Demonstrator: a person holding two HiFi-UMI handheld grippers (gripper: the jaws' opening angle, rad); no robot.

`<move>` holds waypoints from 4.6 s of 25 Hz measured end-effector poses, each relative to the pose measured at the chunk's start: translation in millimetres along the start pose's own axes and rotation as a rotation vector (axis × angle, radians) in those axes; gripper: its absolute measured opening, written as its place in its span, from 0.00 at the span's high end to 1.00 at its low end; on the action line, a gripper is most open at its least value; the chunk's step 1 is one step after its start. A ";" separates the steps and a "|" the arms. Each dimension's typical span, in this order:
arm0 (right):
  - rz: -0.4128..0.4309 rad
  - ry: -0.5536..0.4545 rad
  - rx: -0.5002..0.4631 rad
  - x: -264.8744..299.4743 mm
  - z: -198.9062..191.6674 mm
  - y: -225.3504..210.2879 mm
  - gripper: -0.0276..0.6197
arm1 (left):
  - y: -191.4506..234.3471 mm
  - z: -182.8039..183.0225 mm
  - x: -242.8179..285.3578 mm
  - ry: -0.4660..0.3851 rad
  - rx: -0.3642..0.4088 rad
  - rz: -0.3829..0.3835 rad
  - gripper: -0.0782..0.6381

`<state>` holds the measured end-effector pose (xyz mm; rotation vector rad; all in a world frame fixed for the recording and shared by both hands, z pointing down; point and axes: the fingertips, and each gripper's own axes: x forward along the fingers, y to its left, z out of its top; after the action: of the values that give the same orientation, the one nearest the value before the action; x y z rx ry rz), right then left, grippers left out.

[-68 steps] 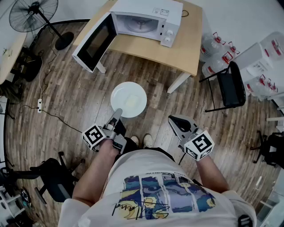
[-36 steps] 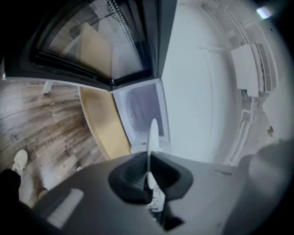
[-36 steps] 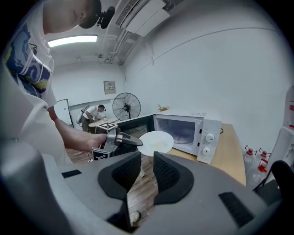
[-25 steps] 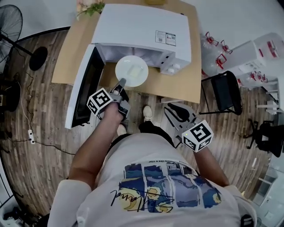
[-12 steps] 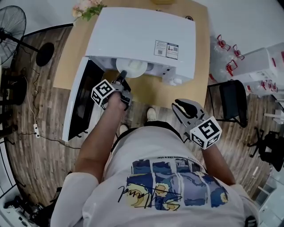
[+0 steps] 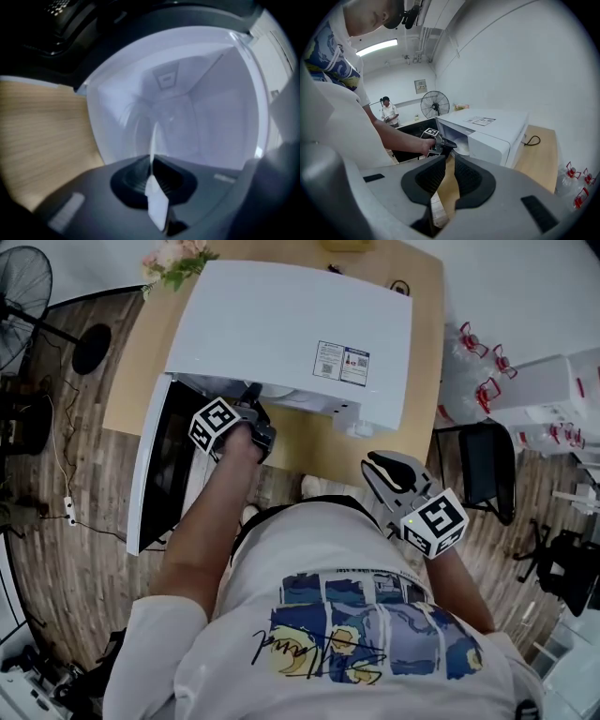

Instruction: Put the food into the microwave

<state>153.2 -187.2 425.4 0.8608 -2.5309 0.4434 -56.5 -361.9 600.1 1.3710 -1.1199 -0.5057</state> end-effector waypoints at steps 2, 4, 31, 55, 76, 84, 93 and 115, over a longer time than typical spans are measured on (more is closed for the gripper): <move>0.006 -0.002 0.002 0.5 0.2 -3.0 0.87 | -1.1 1.4 3.5 0.002 0.024 0.009 0.87; 0.010 -0.003 0.001 1.7 0.8 -6.2 0.87 | -2.6 3.0 6.5 0.005 0.062 0.020 0.87; -0.018 -0.013 0.001 14.7 13.6 9.6 0.87 | -6.3 3.4 3.0 0.132 0.957 0.353 0.55; -0.088 -0.078 0.038 33.0 5.6 101.1 0.91 | -47.7 -52.8 -117.7 0.332 1.315 -0.039 0.59; -0.144 -0.111 0.038 32.6 -7.3 195.6 0.94 | -44.0 -86.8 -240.2 0.493 1.503 -0.354 0.73; -0.152 -0.108 0.022 28.6 -5.3 208.0 0.94 | -44.5 -88.7 -251.4 0.499 1.518 -0.393 0.75; -0.153 -0.109 -0.004 29.7 -3.7 220.2 0.95 | -41.7 -81.8 -255.8 0.480 1.555 -0.385 0.75; -0.126 -0.101 -0.027 41.2 -1.4 233.6 0.95 | -33.5 -73.4 -257.7 0.484 1.580 -0.373 0.75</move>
<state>-24.2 -30.4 409.7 1.0500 -2.5487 0.3330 -96.3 -115.3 497.3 2.8620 -0.7473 0.6698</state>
